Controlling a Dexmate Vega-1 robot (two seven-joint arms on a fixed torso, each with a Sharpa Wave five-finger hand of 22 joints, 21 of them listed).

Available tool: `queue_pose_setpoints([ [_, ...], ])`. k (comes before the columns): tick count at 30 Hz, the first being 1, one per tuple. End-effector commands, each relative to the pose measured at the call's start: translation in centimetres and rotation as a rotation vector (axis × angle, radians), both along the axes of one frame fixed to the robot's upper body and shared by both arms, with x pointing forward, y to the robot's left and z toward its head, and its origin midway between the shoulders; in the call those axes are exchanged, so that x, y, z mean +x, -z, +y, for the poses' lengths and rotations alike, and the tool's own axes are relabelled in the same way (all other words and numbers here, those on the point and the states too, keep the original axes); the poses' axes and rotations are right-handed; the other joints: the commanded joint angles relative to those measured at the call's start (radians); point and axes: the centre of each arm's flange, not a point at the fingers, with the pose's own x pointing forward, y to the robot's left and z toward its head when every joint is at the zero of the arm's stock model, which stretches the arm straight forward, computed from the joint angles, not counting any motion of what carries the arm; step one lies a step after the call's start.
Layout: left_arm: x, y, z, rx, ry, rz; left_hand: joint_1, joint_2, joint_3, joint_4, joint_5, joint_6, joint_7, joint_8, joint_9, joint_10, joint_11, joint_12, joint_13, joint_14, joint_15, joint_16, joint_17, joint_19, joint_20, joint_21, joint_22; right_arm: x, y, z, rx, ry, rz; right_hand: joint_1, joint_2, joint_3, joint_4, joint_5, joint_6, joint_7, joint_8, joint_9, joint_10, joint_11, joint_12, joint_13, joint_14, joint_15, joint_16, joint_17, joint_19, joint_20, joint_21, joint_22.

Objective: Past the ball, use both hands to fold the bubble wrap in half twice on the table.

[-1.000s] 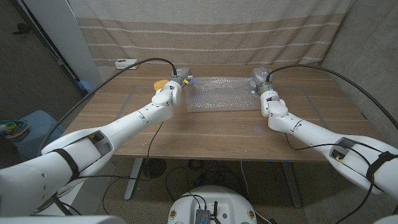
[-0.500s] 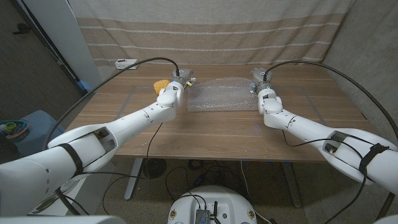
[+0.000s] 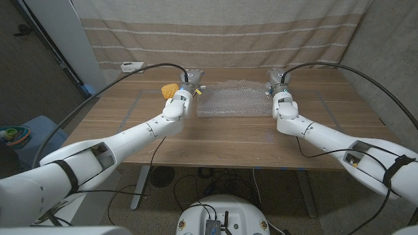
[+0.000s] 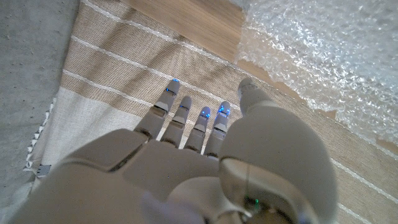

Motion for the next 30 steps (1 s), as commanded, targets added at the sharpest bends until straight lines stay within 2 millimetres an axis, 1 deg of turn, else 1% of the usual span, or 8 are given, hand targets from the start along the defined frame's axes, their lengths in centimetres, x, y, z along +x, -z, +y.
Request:
queue_pose_setpoints([
  [1,-2.8,1.9,0.1,-0.11,0.166,0.037,-0.02,0.005,-0.002,0.013,-0.005,0.013,0.003,0.007,-0.004,0.01,0.009,0.008,0.0,0.007,0.003,0.008,0.006,0.006,0.0,0.009,0.0,-5.0,1.5,-0.2,0.132,-0.169,-0.069,-0.044,0.006,-0.008,0.029,-0.009,0.013,0.005,0.008,0.003,0.017,0.013,0.008,0.004,0.018,-0.089,0.012,0.007,0.001,0.003,0.001,0.003],
  [4,-3.4,2.6,0.0,-0.148,0.214,0.068,-0.033,0.014,-0.002,0.023,-0.006,0.013,0.009,0.006,-0.008,0.005,0.019,0.006,0.0,0.003,0.009,0.007,0.008,0.004,-0.002,0.009,0.0,-6.3,2.4,0.1,0.147,-0.221,-0.094,-0.067,0.008,-0.01,0.041,-0.012,0.029,0.008,0.012,0.003,0.042,0.021,0.017,0.004,0.025,-0.086,0.014,0.008,0.002,0.005,0.001,0.003],
  [6,-4.0,3.1,-0.2,-0.15,0.232,0.07,-0.039,0.017,-0.002,0.027,-0.006,0.024,0.016,0.01,-0.011,0.007,0.021,0.007,-0.001,0.003,0.012,0.007,0.008,0.003,-0.002,0.009,0.0,-7.1,3.1,0.3,0.146,-0.251,-0.11,-0.069,0.011,0.003,0.037,-0.011,0.075,0.017,0.028,0.003,0.099,0.032,0.034,0.006,0.053,-0.087,0.019,0.002,0.017,0.007,0.007,0.003],
  [9,-4.7,3.7,-0.7,-0.158,0.265,0.075,-0.051,0.021,0.004,0.029,-0.004,0.081,0.015,0.026,-0.02,0.042,0.02,0.02,-0.002,0.025,0.013,0.011,0.005,0.003,0.005,0.012,-0.002,-8.2,4.2,0.9,0.135,-0.282,-0.144,-0.066,0.021,0.038,0.025,-0.01,0.17,0.037,0.059,0.004,0.213,0.039,0.068,0.014,0.164,-0.109,0.062,0.01,0.077,-0.01,0.03,0.006],
  [16,-5.9,4.5,-1.9,-0.16,0.303,0.072,-0.074,0.033,0.028,0.032,0.0,0.199,0.038,0.05,-0.031,0.133,0.024,0.049,-0.003,0.108,-0.005,0.032,0.007,0.031,0.007,0.027,-0.005,-10.1,5.5,2.4,0.087,-0.33,-0.163,-0.06,0.024,0.061,0.004,-0.013,0.317,0.044,0.123,0.012,0.339,0.039,0.125,0.045,0.285,-0.117,0.154,0.097,0.144,-0.026,0.063,0.013],
  [23,-6.8,5.0,-2.6,-0.154,0.296,0.05,-0.105,0.047,0.082,0.047,0.008,0.416,0.052,0.108,-0.025,0.325,0.003,0.119,0.021,0.291,-0.057,0.098,0.034,0.117,-0.009,0.071,-0.007,-11.3,5.9,3.7,0.049,-0.381,-0.14,-0.029,0.031,0.086,-0.027,-0.011,0.432,0.059,0.215,0.051,0.485,0.053,0.219,0.097,0.408,-0.135,0.255,0.214,0.195,-0.033,0.1,0.024],
  [26,-6.9,5.1,-2.8,-0.146,0.292,0.053,-0.091,0.053,0.092,0.038,0.007,0.473,0.064,0.134,-0.014,0.38,-0.002,0.145,0.036,0.365,-0.069,0.154,0.077,0.155,-0.018,0.094,-0.006,-11.7,5.8,4.4,0.021,-0.399,-0.12,-0.009,0.026,0.098,-0.042,-0.014,0.477,0.073,0.266,0.075,0.54,0.052,0.267,0.13,0.483,-0.14,0.314,0.281,0.25,-0.039,0.142,0.039],
  [30,-6.9,5.2,-3.0,-0.136,0.289,0.072,-0.06,0.057,0.098,0.022,0.002,0.54,0.077,0.179,0.012,0.455,0.004,0.194,0.073,0.421,-0.078,0.242,0.169,0.216,-0.018,0.142,0.004,-11.7,5.3,5.0,-0.006,-0.418,-0.044,0.005,0.017,0.092,-0.057,-0.017,0.497,0.082,0.309,0.104,0.572,0.046,0.309,0.168,0.545,-0.129,0.386,0.368,0.291,-0.04,0.195,0.07],
])
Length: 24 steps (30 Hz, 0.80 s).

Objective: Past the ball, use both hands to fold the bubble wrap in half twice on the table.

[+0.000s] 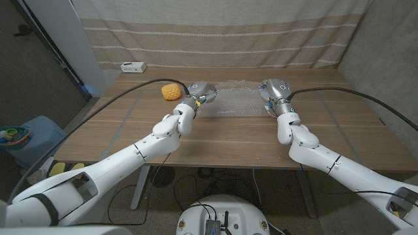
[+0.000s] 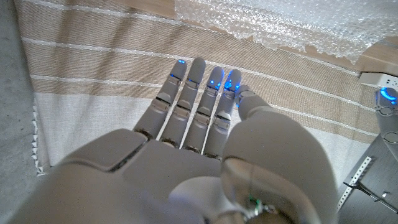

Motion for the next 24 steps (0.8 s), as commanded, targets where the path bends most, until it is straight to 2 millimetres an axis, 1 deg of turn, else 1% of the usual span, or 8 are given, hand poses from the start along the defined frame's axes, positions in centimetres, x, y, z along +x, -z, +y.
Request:
queue_pose_setpoints([
  [1,-0.9,0.8,-1.0,0.015,0.013,0.021,0.046,0.008,0.007,-0.018,-0.001,0.075,0.019,0.053,0.035,0.08,0.006,0.053,0.046,0.072,-0.024,0.112,0.111,0.076,-0.005,0.063,0.017,-1.5,-0.2,2.2,-0.096,-0.078,0.091,0.024,-0.009,-0.006,-0.016,-0.002,0.024,0.008,0.045,0.032,0.033,-0.003,0.043,0.039,0.063,-0.083,0.072,0.087,0.045,-0.003,0.055,0.032],
  [5,-0.6,0.8,-1.4,0.027,0.016,0.042,0.087,0.005,-0.007,-0.038,-0.008,0.127,0.036,0.1,0.078,0.153,0.017,0.115,0.107,0.126,-0.025,0.253,0.246,0.116,-0.014,0.132,0.039,-0.7,-0.5,2.5,-0.122,-0.093,0.196,0.048,-0.022,-0.028,-0.033,-0.004,0.038,0.012,0.109,0.091,0.078,-0.002,0.116,0.112,0.124,-0.071,0.188,0.229,0.051,0.007,0.13,0.092],
  [7,-0.4,0.8,-1.6,0.031,0.018,0.054,0.117,0.007,-0.018,-0.046,-0.009,0.157,0.037,0.13,0.11,0.181,0.018,0.16,0.157,0.124,-0.022,0.337,0.339,0.124,-0.018,0.176,0.057,-0.2,-0.6,2.7,-0.132,-0.099,0.241,0.052,-0.02,-0.032,-0.033,-0.003,0.043,0.02,0.127,0.11,0.095,0.009,0.139,0.135,0.127,-0.067,0.212,0.265,0.05,0.014,0.15,0.109],
  [8,-0.3,0.7,-1.7,0.035,0.018,0.064,0.133,0.009,-0.024,-0.045,-0.008,0.171,0.041,0.148,0.132,0.187,0.018,0.187,0.19,0.113,-0.017,0.379,0.388,0.131,-0.022,0.208,0.068,0.0,-0.7,2.7,-0.141,-0.102,0.266,0.057,-0.017,-0.037,-0.031,-0.002,0.036,0.017,0.152,0.142,0.105,0.01,0.17,0.173,0.121,-0.064,0.243,0.318,0.044,0.017,0.181,0.137],
  [13,0.6,0.4,-2.4,0.045,0.041,0.129,0.167,0.007,-0.033,-0.049,-0.003,0.177,0.049,0.17,0.17,0.196,0.019,0.233,0.249,0.124,-0.012,0.465,0.465,0.162,-0.038,0.278,0.093,1.4,-1.3,2.8,-0.167,-0.104,0.385,0.049,-0.012,-0.056,-0.018,-0.001,0.056,0.043,0.24,0.236,0.135,0.022,0.255,0.279,0.111,-0.055,0.316,0.434,0.03,0.03,0.266,0.207],
  [14,0.8,0.3,-2.5,0.045,0.042,0.137,0.17,0.008,-0.033,-0.049,-0.003,0.176,0.051,0.171,0.174,0.195,0.022,0.236,0.254,0.12,-0.011,0.47,0.471,0.164,-0.037,0.285,0.095,1.6,-1.3,2.8,-0.168,-0.104,0.393,0.046,-0.012,-0.062,-0.015,-0.002,0.068,0.047,0.274,0.27,0.152,0.022,0.287,0.316,0.135,-0.052,0.34,0.455,0.028,0.034,0.296,0.229],
  [17,1.2,0.1,-2.9,0.045,0.043,0.161,0.186,0.007,-0.04,-0.048,-0.001,0.176,0.048,0.181,0.198,0.205,0.02,0.267,0.29,0.135,-0.014,0.528,0.518,0.16,-0.036,0.325,0.113,2.2,-1.4,2.9,-0.178,-0.103,0.42,0.039,-0.011,-0.069,-0.01,-0.003,0.088,0.056,0.323,0.319,0.174,0.028,0.331,0.37,0.149,-0.053,0.369,0.49,0.021,0.035,0.329,0.248],
  [24,2.7,-0.3,-3.4,0.035,0.034,0.25,0.2,0.01,-0.045,-0.045,0.001,0.174,0.055,0.191,0.222,0.2,0.025,0.296,0.331,0.13,-0.012,0.561,0.542,0.154,-0.036,0.364,0.13,3.7,-1.3,3.2,-0.218,-0.095,0.52,0.033,-0.012,-0.075,-0.007,-0.002,0.095,0.068,0.372,0.373,0.188,0.032,0.356,0.399,0.154,-0.046,0.385,0.507,0.022,0.038,0.352,0.242],
])
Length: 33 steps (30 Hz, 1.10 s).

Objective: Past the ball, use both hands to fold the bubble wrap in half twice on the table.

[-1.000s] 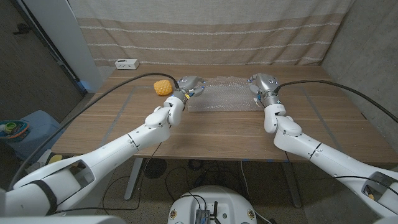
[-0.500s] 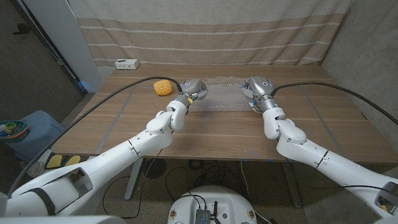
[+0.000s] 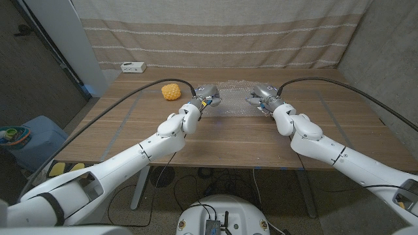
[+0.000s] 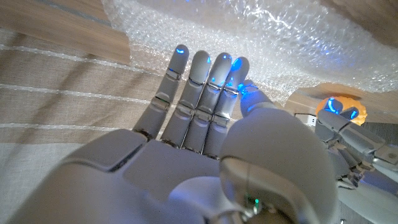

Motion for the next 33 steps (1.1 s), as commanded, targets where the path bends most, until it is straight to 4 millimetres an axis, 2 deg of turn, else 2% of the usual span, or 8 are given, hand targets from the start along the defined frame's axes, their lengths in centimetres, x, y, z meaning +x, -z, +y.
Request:
queue_pose_setpoints([
  [1,2.3,-0.4,-1.1,-0.003,-0.002,0.151,0.025,0.011,-0.004,0.002,0.007,0.003,0.008,0.006,0.014,0.002,0.003,0.013,0.02,0.005,-0.002,0.011,0.005,-0.002,-0.002,0.018,0.009,2.4,-0.2,0.6,-0.076,0.004,0.181,-0.01,0.001,-0.006,0.004,0.002,0.003,0.006,0.019,0.023,0.005,0.007,0.004,0.003,0.002,0.001,0.004,0.004,-0.003,0.007,0.015,-0.001],
  [9,3.7,0.3,-0.8,0.021,-0.054,0.222,0.031,0.022,0.002,0.021,0.01,-0.023,0.015,0.0,0.029,-0.032,0.014,0.026,0.055,-0.027,0.014,0.007,-0.008,-0.026,0.007,0.053,0.024,4.4,0.7,0.5,-0.085,0.014,0.275,-0.014,0.004,-0.009,0.007,0.001,-0.018,0.011,0.017,0.022,-0.021,0.015,-0.017,-0.018,-0.016,0.005,-0.021,-0.029,-0.021,0.007,0.022,-0.007],
  [19,4.6,1.4,-0.6,0.061,-0.092,0.276,0.035,0.021,0.01,0.035,0.011,-0.027,0.016,-0.006,0.028,-0.039,0.014,0.039,0.076,-0.028,0.012,0.01,-0.019,-0.037,0.008,0.079,0.032,5.9,1.9,0.2,-0.08,0.022,0.348,-0.017,0.006,-0.01,0.01,0.002,-0.021,0.012,0.014,0.009,-0.028,0.016,-0.022,-0.026,-0.02,0.007,-0.027,-0.041,-0.036,0.008,0.03,-0.014],
  [27,4.6,1.9,-0.7,0.091,-0.109,0.293,0.036,0.019,0.014,0.043,0.012,-0.022,0.024,-0.01,0.024,-0.043,0.018,0.046,0.089,-0.03,0.013,0.013,-0.028,-0.043,0.006,0.1,0.036,5.9,2.0,0.2,-0.076,0.021,0.353,-0.018,0.008,-0.011,0.011,0.002,-0.028,0.018,0.015,0.008,-0.039,0.025,-0.028,-0.032,-0.026,0.004,-0.031,-0.049,-0.045,0.01,0.037,-0.022],
  [33,3.5,1.2,-0.3,0.054,-0.091,0.207,0.035,0.018,0.017,0.049,0.014,-0.017,0.026,-0.014,0.019,-0.039,0.016,0.043,0.08,-0.028,0.013,0.014,-0.035,-0.047,0.008,0.114,0.038,4.7,1.0,-0.2,-0.055,0.013,0.308,-0.02,0.009,-0.011,0.013,0.003,-0.036,0.017,0.015,0.007,-0.042,0.026,-0.031,-0.036,-0.03,0.01,-0.035,-0.058,-0.053,0.011,0.043,-0.029],
])
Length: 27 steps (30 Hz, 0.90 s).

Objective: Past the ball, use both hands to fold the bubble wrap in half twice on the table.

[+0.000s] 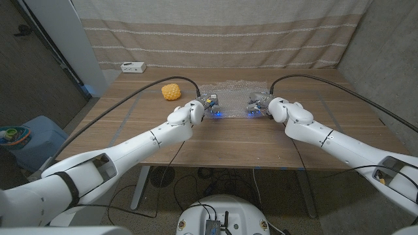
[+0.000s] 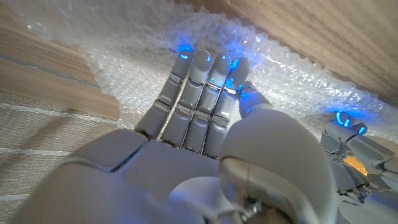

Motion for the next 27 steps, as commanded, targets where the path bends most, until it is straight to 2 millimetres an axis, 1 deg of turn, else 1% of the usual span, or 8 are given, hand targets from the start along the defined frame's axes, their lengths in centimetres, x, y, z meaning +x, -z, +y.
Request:
queue_pose_setpoints([
  [1,-1.0,-0.2,0.6,-0.028,0.003,-0.076,0.006,0.008,0.006,0.014,0.007,0.01,0.005,-0.003,-0.005,0.001,-0.002,-0.001,-0.007,-0.001,0.0,0.004,-0.006,-0.009,0.007,0.014,0.002,-1.1,-0.8,-0.6,0.032,-0.002,-0.029,-0.01,-0.001,-0.003,0.005,0.003,-0.009,0.0,0.0,0.002,-0.006,0.002,-0.006,0.0,-0.003,0.005,-0.005,-0.003,-0.011,0.005,0.007,-0.021],
  [8,-3.1,-1.4,1.1,-0.089,0.038,-0.211,-0.034,-0.01,0.044,0.048,0.017,-0.007,0.0,-0.027,-0.024,-0.017,0.003,-0.041,-0.057,0.007,0.005,-0.093,-0.118,-0.059,0.03,0.022,-0.023,-4.2,-2.5,-1.8,0.139,-0.034,-0.157,-0.012,0.001,-0.002,0.007,0.003,-0.024,-0.007,0.003,0.008,-0.024,-0.001,-0.017,-0.009,-0.015,0.002,-0.016,-0.018,-0.025,0.004,0.011,-0.029],
  [11,-3.9,-1.9,1.2,-0.133,0.063,-0.261,-0.06,-0.02,0.061,0.057,0.02,-0.024,-0.006,-0.041,-0.034,-0.039,0.003,-0.068,-0.084,0.008,0.008,-0.148,-0.178,-0.085,0.042,0.017,-0.046,-5.7,-3.0,-2.4,0.199,-0.056,-0.231,-0.013,0.003,0.0,0.01,0.004,-0.075,-0.015,-0.023,-0.009,-0.076,-0.004,-0.046,-0.03,-0.034,0.003,-0.045,-0.057,-0.045,0.005,0.014,-0.041],
  [15,-4.7,-2.5,1.4,-0.183,0.098,-0.3,-0.087,-0.03,0.076,0.061,0.021,-0.059,-0.007,-0.062,-0.046,-0.057,0.003,-0.095,-0.111,-0.013,0.006,-0.207,-0.233,-0.104,0.047,0.01,-0.074,-7.5,-3.3,-3.1,0.264,-0.076,-0.313,-0.051,0.005,0.052,0.047,0.006,-0.237,-0.049,-0.169,-0.146,-0.254,-0.014,-0.164,-0.13,-0.121,-0.006,-0.231,-0.247,-0.145,0.012,0.0,-0.112],
  [19,-4.9,-2.7,1.2,-0.173,0.103,-0.316,-0.119,-0.038,0.094,0.061,0.021,-0.108,-0.02,-0.093,-0.061,-0.107,0.003,-0.141,-0.143,-0.053,0.01,-0.278,-0.294,-0.147,0.053,-0.007,-0.109,-9.1,-2.8,-3.5,0.294,-0.081,-0.395,-0.087,-0.021,0.107,0.045,0.005,-0.417,-0.107,-0.327,-0.25,-0.412,-0.008,-0.259,-0.207,-0.245,0.004,-0.403,-0.365,-0.206,0.023,-0.017,-0.183],
  [21,-4.7,-2.5,1.2,-0.162,0.101,-0.315,-0.138,-0.043,0.106,0.059,0.022,-0.142,-0.035,-0.117,-0.075,-0.131,0.002,-0.168,-0.162,-0.073,0.014,-0.316,-0.328,-0.168,0.059,-0.017,-0.13,-9.4,-2.6,-3.6,0.282,-0.078,-0.394,-0.11,-0.043,0.123,0.033,0.003,-0.499,-0.119,-0.409,-0.299,-0.503,-0.024,-0.32,-0.248,-0.339,0.008,-0.49,-0.418,-0.233,0.034,-0.021,-0.215],
  [24,-4.3,-2.3,1.3,-0.156,0.11,-0.29,-0.205,-0.071,0.119,0.047,0.018,-0.234,-0.054,-0.192,-0.117,-0.227,0.01,-0.252,-0.214,-0.171,0.036,-0.433,-0.415,-0.235,0.07,-0.047,-0.171,-9.6,-2.0,-3.7,0.26,-0.063,-0.366,-0.141,-0.067,0.125,0.024,0.0,-0.56,-0.128,-0.471,-0.341,-0.601,-0.034,-0.389,-0.285,-0.422,0.031,-0.563,-0.46,-0.283,0.045,-0.034,-0.244],
  [27,-3.7,-2.1,1.7,-0.168,0.127,-0.258,-0.255,-0.09,0.114,0.039,0.014,-0.309,-0.062,-0.25,-0.147,-0.302,0.04,-0.31,-0.248,-0.24,0.065,-0.5,-0.463,-0.277,0.082,-0.071,-0.182,-9.6,-1.3,-3.9,0.244,-0.05,-0.356,-0.159,-0.079,0.124,0.019,-0.001,-0.595,-0.123,-0.502,-0.36,-0.639,-0.036,-0.422,-0.303,-0.462,0.041,-0.595,-0.481,-0.316,0.044,-0.047,-0.257],
])
